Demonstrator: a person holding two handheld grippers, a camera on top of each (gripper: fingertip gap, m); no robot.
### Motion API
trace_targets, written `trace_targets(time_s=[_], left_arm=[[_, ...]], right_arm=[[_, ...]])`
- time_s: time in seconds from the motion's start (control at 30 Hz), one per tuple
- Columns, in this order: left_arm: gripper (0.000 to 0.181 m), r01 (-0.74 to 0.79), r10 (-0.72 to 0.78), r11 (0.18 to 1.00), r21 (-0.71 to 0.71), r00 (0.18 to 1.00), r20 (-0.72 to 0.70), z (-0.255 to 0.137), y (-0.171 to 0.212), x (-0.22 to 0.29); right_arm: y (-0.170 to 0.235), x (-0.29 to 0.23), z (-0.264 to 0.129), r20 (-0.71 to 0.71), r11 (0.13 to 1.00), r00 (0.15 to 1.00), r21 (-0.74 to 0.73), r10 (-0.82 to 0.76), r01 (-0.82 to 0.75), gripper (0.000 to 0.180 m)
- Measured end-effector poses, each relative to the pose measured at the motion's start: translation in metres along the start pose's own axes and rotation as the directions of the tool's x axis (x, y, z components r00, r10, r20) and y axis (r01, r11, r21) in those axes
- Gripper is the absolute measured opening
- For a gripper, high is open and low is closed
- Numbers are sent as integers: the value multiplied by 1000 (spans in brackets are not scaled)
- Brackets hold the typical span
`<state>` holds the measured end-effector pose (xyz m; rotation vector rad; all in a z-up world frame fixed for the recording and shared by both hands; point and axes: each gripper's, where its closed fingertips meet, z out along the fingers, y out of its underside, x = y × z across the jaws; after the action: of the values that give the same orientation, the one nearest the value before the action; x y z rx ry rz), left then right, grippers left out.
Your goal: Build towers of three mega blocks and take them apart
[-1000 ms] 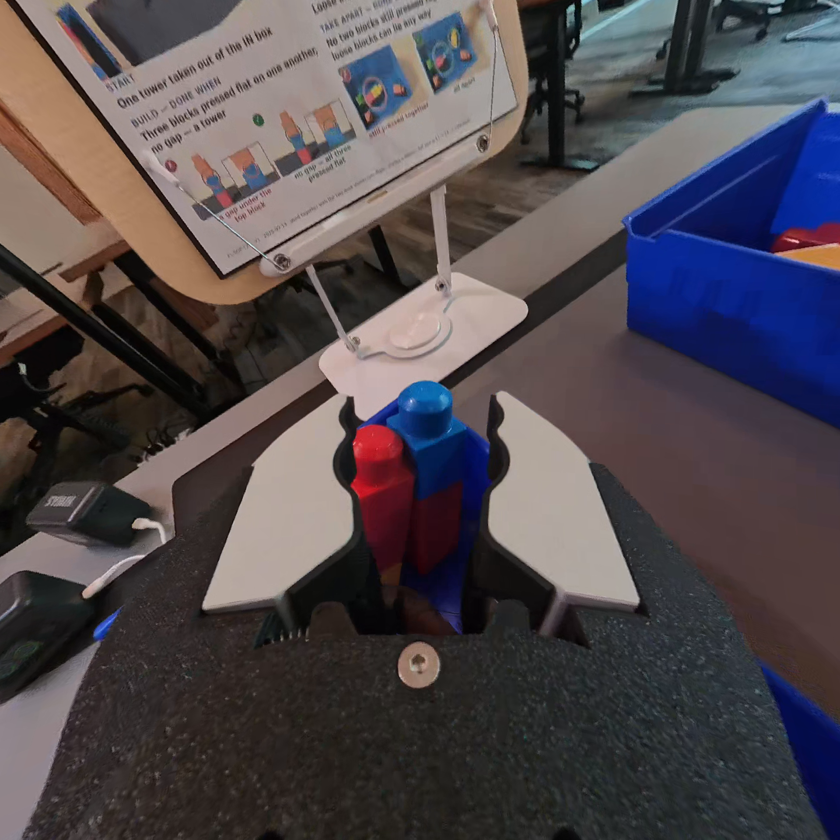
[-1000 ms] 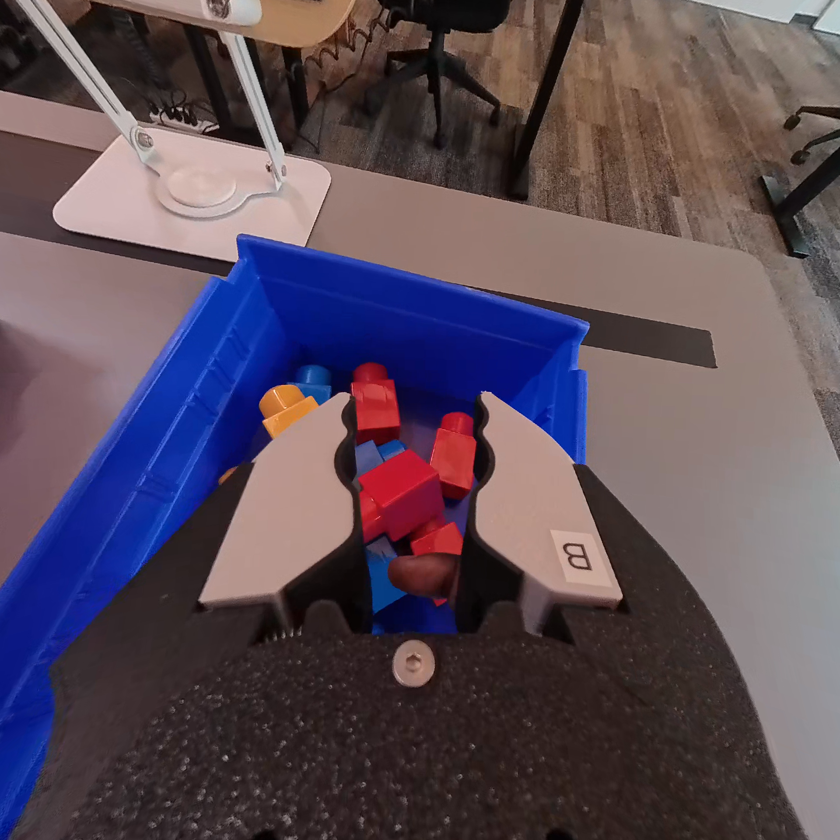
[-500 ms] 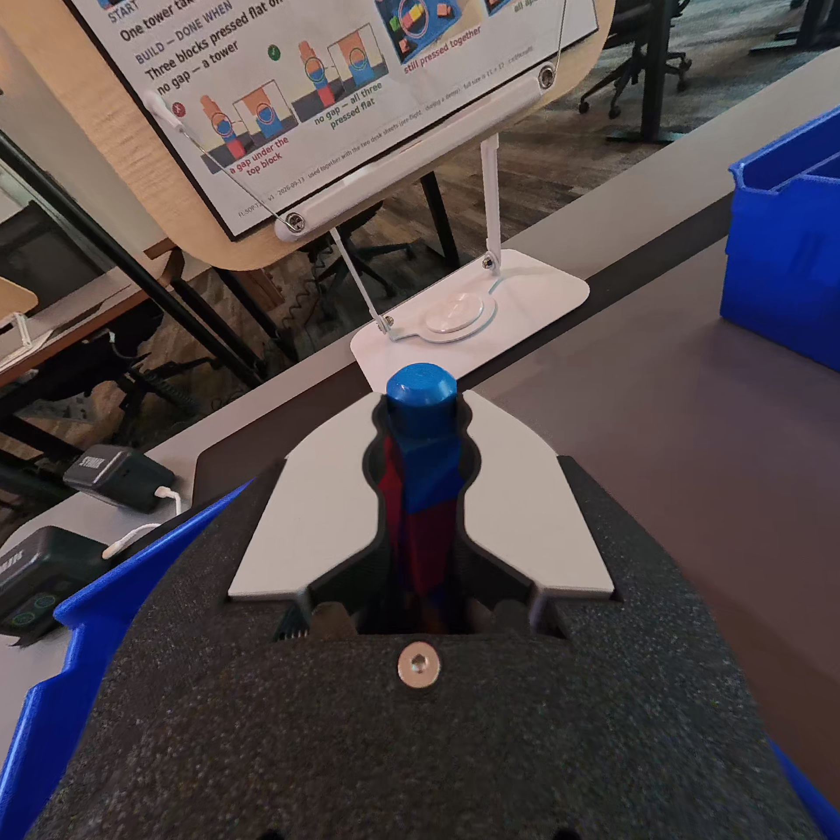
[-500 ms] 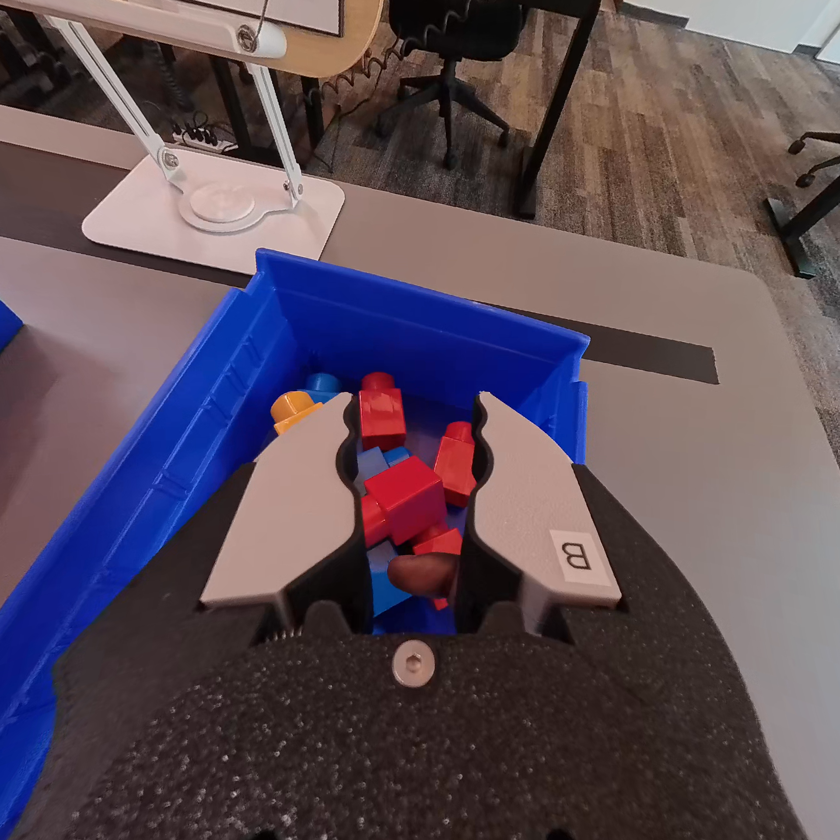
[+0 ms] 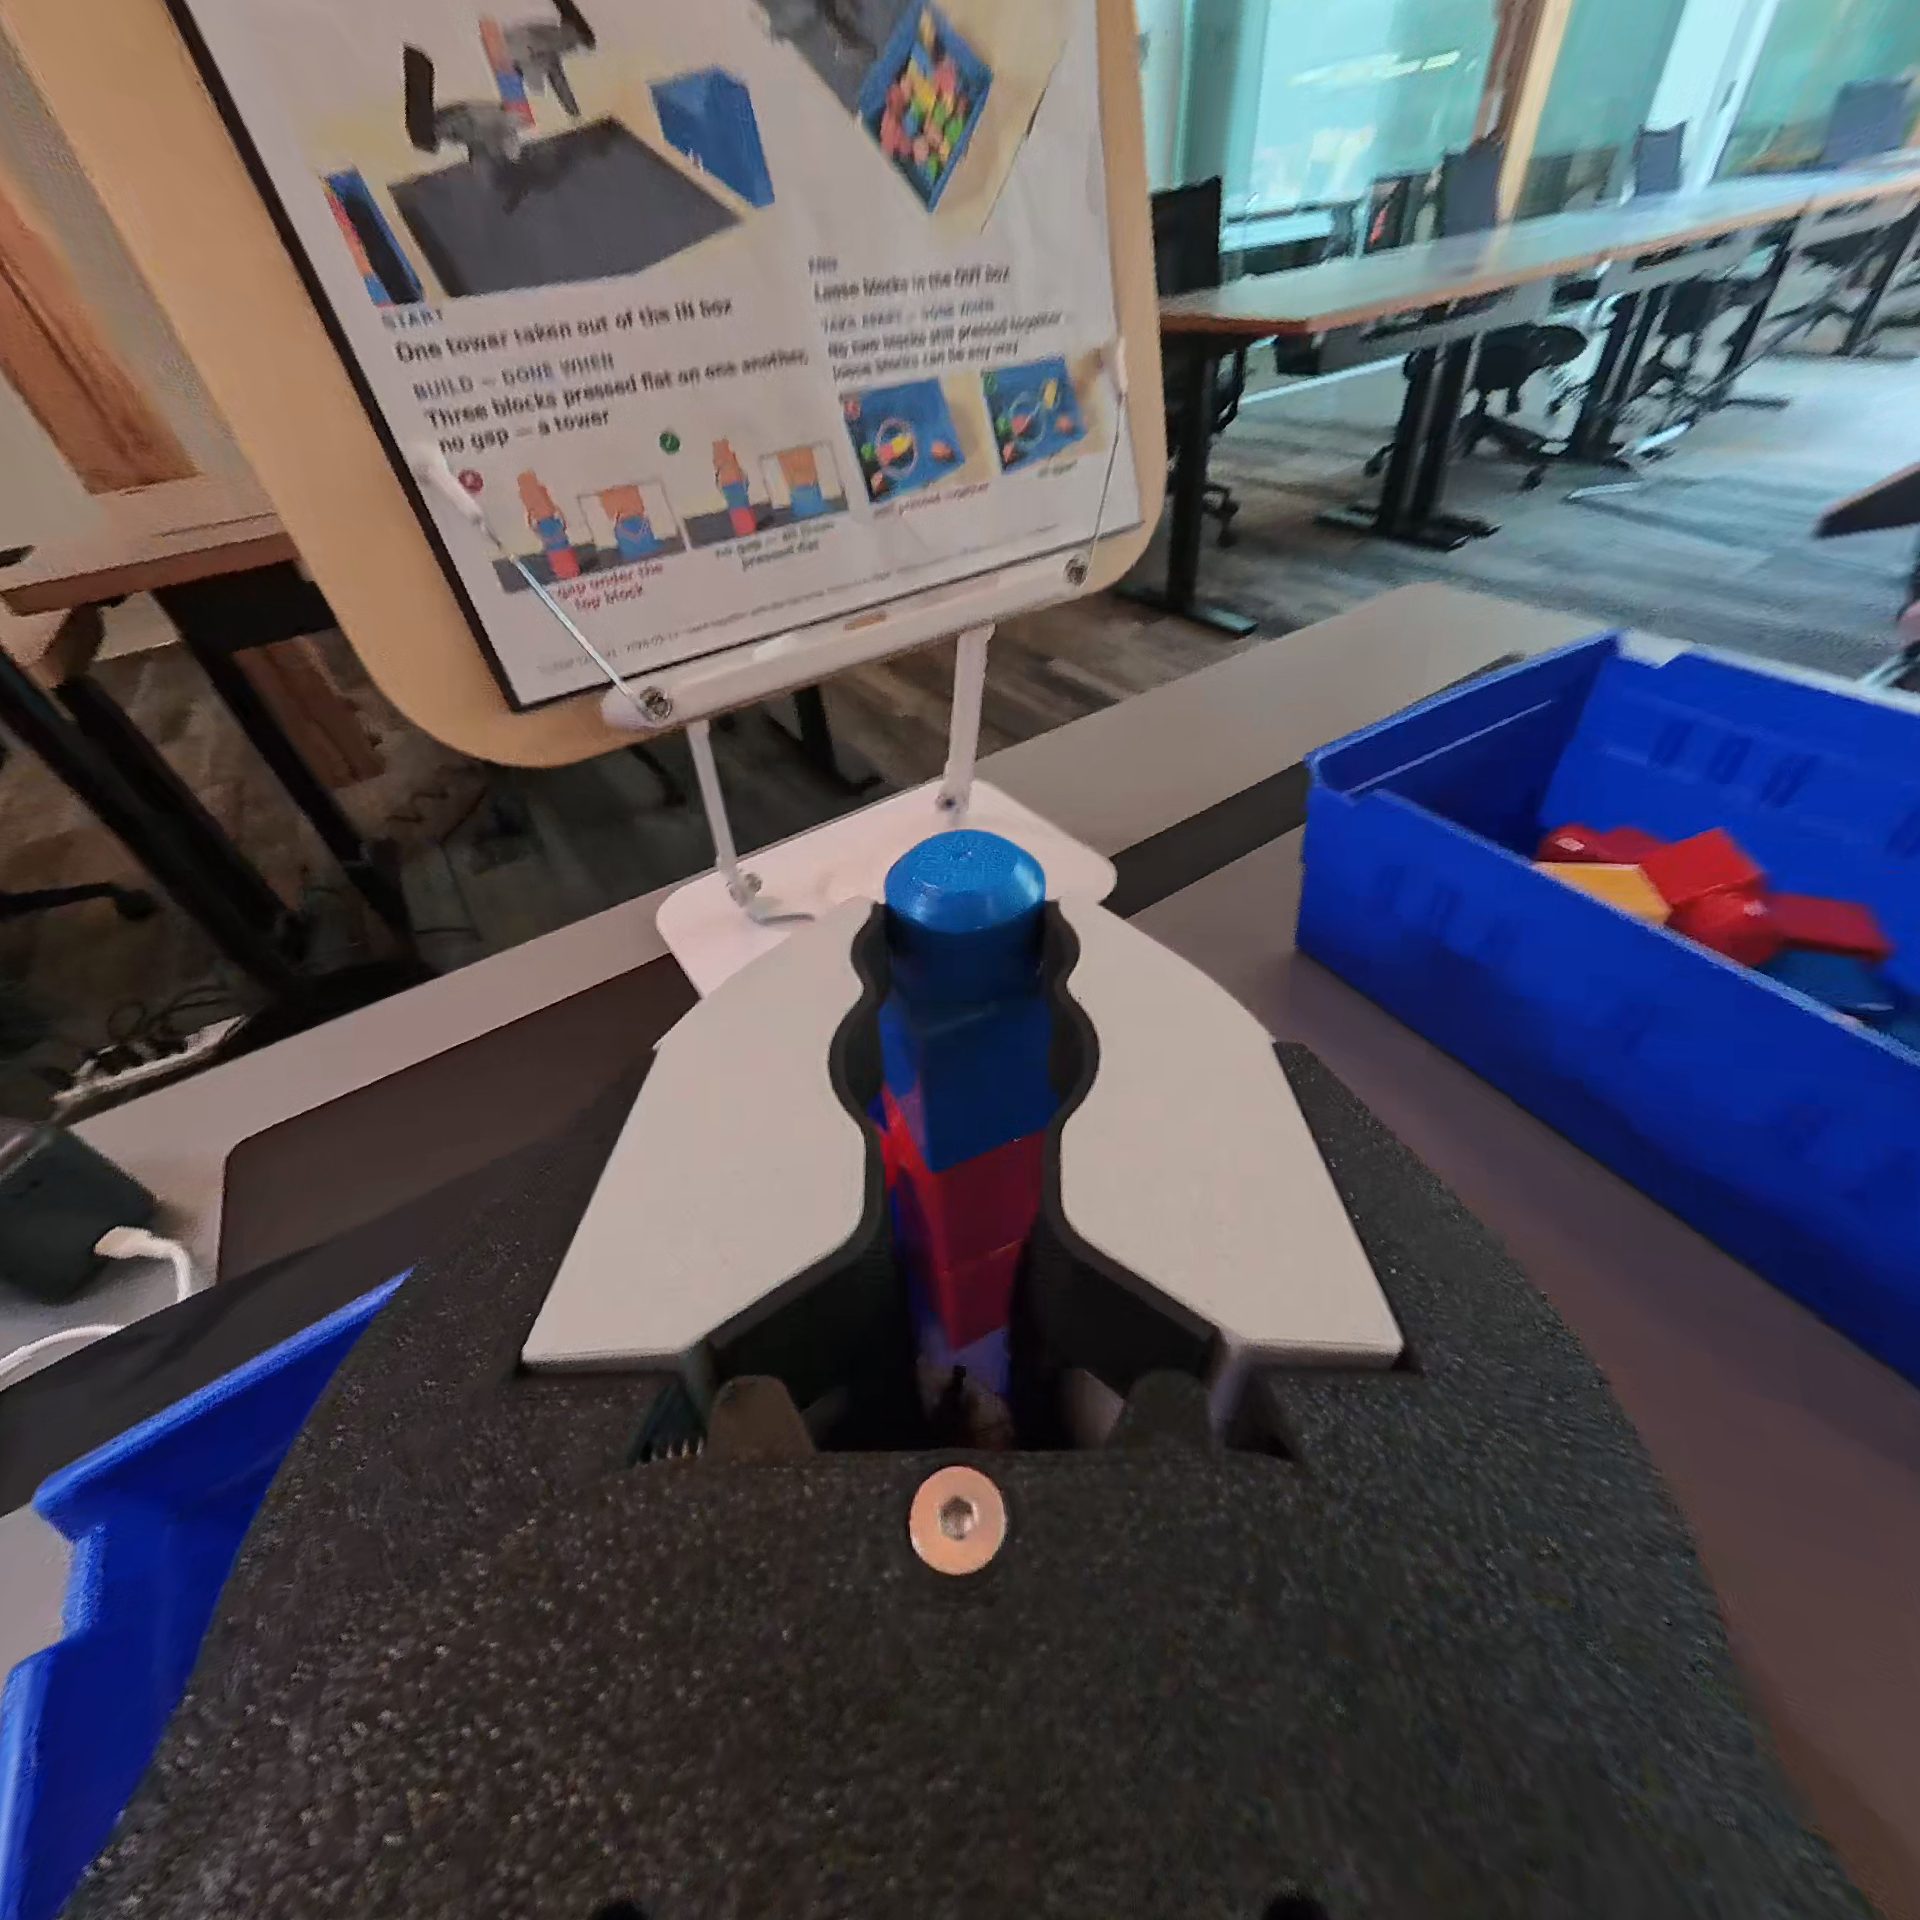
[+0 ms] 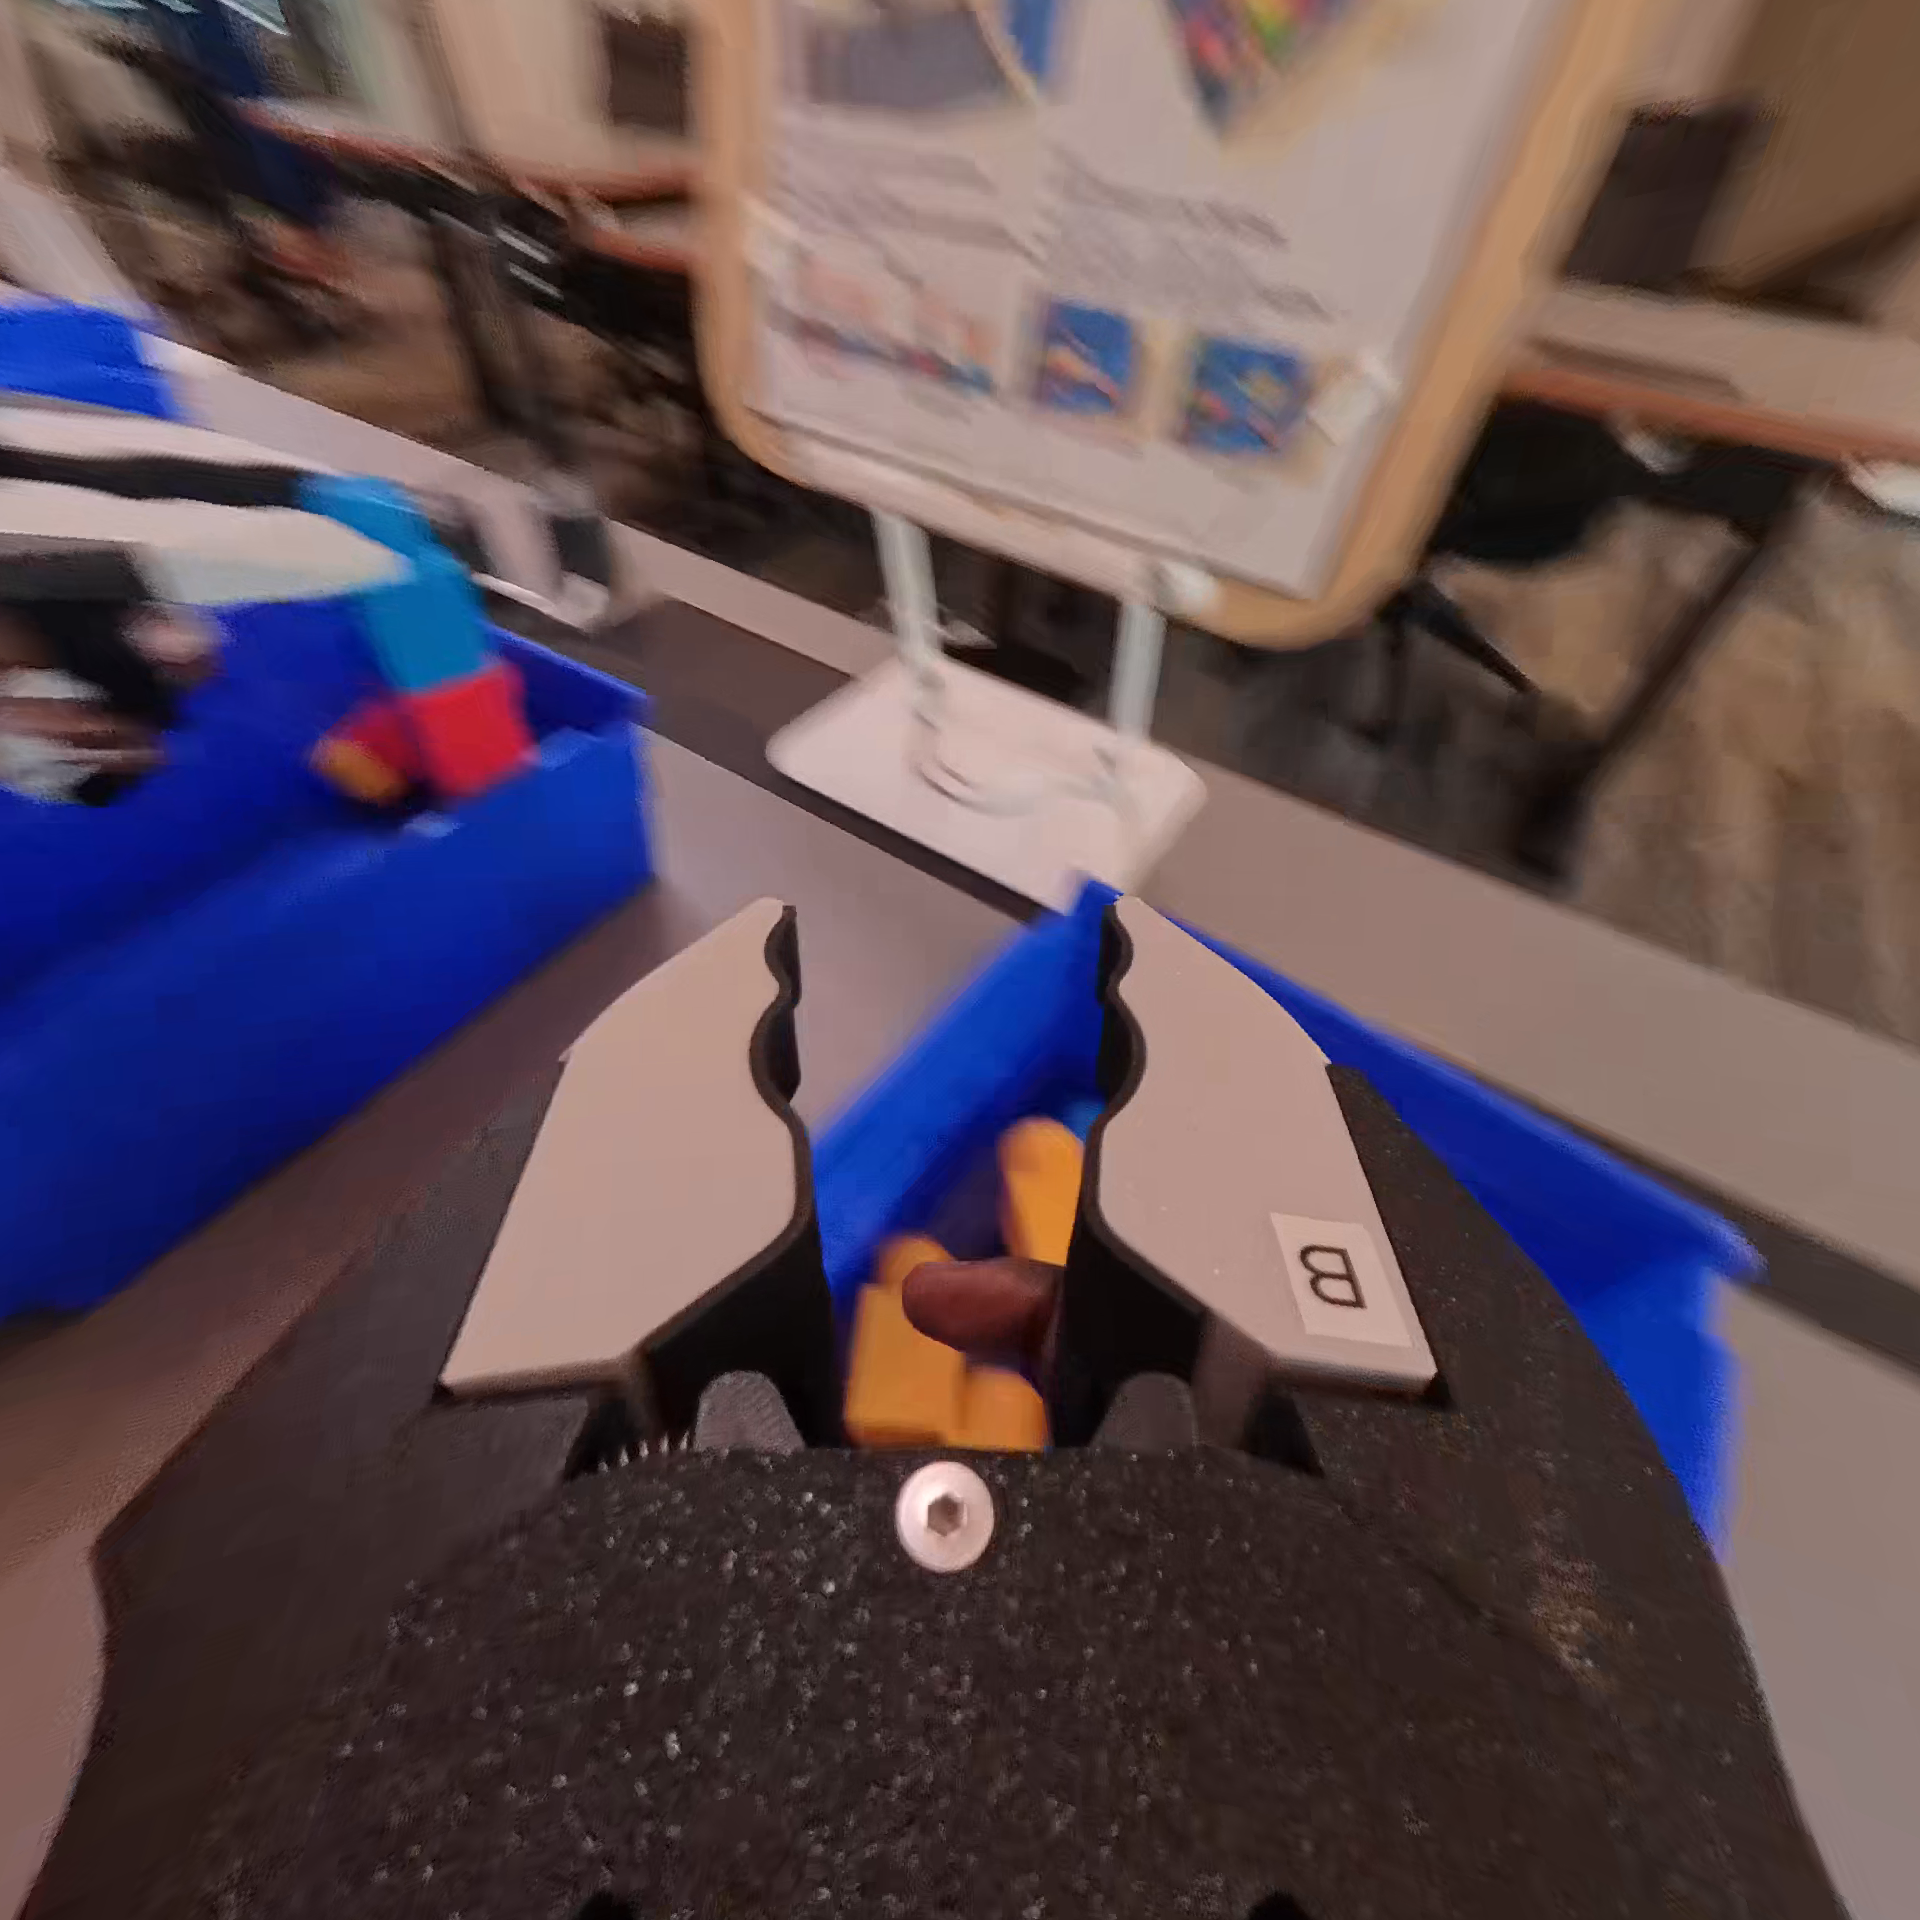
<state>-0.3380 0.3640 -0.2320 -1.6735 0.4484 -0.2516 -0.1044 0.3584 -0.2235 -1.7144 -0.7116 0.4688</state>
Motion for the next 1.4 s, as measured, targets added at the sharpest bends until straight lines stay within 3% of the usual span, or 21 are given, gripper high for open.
trace_targets(time_s=[0.1,0.17,0.3,0.37,0.43,0.5,0.53,0.63,0.8,0.93,1.07,1.2,1.27,1.4], left_arm=[[27,36,-32,997,61,998,-60,-18,-25,5],[28,62,-51,993,103,993,-108,-31,-42,12],[28,89,-51,980,178,977,-208,-55,-74,34],[28,88,-32,976,198,963,-268,-64,-85,50],[28,91,-18,973,212,946,-322,-71,-93,64],[28,73,4,970,231,948,-317,-76,-98,67],[28,73,11,966,248,947,-321,-79,-101,67],[45,128,-8,941,312,933,-360,-89,-110,63],[58,138,14,963,231,831,-556,-91,-88,82],[55,172,74,944,281,721,-689,-98,-92,113],[38,169,80,955,242,641,-763,-104,-92,132],[37,330,-25,913,239,631,-775,-111,-112,115],[36,400,-69,883,244,627,-776,-115,-120,105],[36,395,-86,890,226,634,-768,-117,-118,99]], right_arm=[[-31,-67,7,256,988,961,139,-106,71,63],[-35,-108,20,362,981,916,149,-174,127,69],[-35,-186,55,489,965,833,170,-260,201,78],[-37,-207,73,464,963,846,174,-263,204,81],[-38,-202,88,351,962,898,165,-264,219,59],[-42,-205,83,383,961,888,200,-254,189,37],[-44,-206,77,425,967,875,199,-232,160,36],[-54,-198,60,479,973,859,215,-182,87,36],[-72,-203,27,600,967,785,253,-154,-3,36],[-75,-220,8,710,973,691,228,-136,-43,36],[-71,-230,4,741,981,659,190,-130,-21,36],[-83,-226,1,747,970,658,219,-95,-108,38],[-79,-227,-2,761,971,639,220,-110,-94,47],[-83,-234,0,755,964,643,247,-128,-97,49]])
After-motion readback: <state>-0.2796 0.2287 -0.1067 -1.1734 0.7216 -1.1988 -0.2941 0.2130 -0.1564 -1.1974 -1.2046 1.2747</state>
